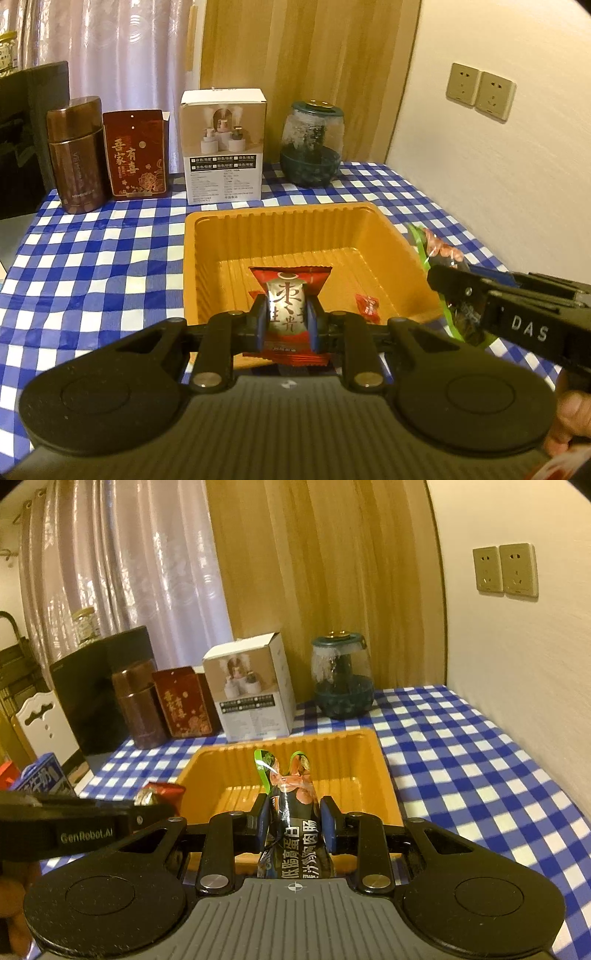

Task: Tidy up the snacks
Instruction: 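Carry both snacks over the orange tray and open the left tool to drop its packet, then lower the green-and-black bag into the tray and open the right tool, then withdraw both open tools from the tray toward the remaining snacks, then grasp the red gold-printed candy packet with the right tool while the left tool grasps the clear seaweed packet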

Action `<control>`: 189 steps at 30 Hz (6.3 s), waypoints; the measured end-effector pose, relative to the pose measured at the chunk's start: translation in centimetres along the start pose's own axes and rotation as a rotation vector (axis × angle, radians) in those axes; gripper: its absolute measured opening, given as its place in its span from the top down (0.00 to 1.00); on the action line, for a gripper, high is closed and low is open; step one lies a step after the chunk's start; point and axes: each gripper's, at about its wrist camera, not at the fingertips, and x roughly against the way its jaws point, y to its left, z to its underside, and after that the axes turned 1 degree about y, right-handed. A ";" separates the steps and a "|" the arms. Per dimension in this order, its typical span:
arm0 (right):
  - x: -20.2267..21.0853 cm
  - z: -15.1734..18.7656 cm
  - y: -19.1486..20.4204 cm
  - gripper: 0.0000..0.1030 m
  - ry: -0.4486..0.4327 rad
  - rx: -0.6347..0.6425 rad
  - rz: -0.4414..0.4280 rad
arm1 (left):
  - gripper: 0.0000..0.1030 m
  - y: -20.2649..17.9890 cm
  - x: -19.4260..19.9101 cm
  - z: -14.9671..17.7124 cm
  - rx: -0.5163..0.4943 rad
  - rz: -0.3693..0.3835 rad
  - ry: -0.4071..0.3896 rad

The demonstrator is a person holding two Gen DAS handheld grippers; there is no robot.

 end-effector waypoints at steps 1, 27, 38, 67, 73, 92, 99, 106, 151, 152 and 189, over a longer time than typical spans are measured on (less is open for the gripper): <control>-0.5 -0.2 -0.2 0.71 -0.001 -0.005 0.002 | 0.81 0.2 -0.3 -0.2 0.006 0.001 -0.002; -9.0 -1.5 -1.6 0.71 0.051 -0.068 0.010 | 0.78 2.8 -6.8 -2.0 0.056 -0.010 0.023; -9.3 -1.4 -2.1 0.71 0.057 -0.111 -0.002 | 0.69 3.5 -6.5 -2.2 0.090 -0.029 0.019; -9.2 -1.9 -3.5 0.48 0.001 -0.251 -0.015 | 0.69 3.5 -5.9 -1.9 0.066 -0.035 0.010; -7.9 -2.1 -4.1 0.48 -0.030 -0.234 0.021 | 0.69 3.1 -5.3 -1.8 0.057 -0.031 0.007; -0.7 -0.1 -2.8 0.48 -0.078 -0.095 0.056 | 0.69 -0.6 0.4 2.4 -0.008 0.015 0.004; 3.2 2.0 -2.9 0.48 -0.058 -0.092 0.048 | 0.69 -1.4 3.1 5.4 -0.042 0.006 0.022; 6.1 5.8 -2.4 0.48 0.017 -0.026 0.046 | 0.68 -1.0 5.0 9.0 -0.052 -0.008 0.055; 2.8 14.7 2.5 0.75 0.306 0.340 -0.193 | 0.37 -0.8 3.3 13.7 -0.462 0.159 0.136; 2.9 14.7 2.5 0.76 0.307 0.334 -0.192 | 0.36 -0.8 3.2 13.6 -0.467 0.164 0.137; 3.9 12.4 0.7 0.76 0.232 0.155 -0.118 | 0.54 -2.1 -1.4 12.2 -0.614 0.340 0.241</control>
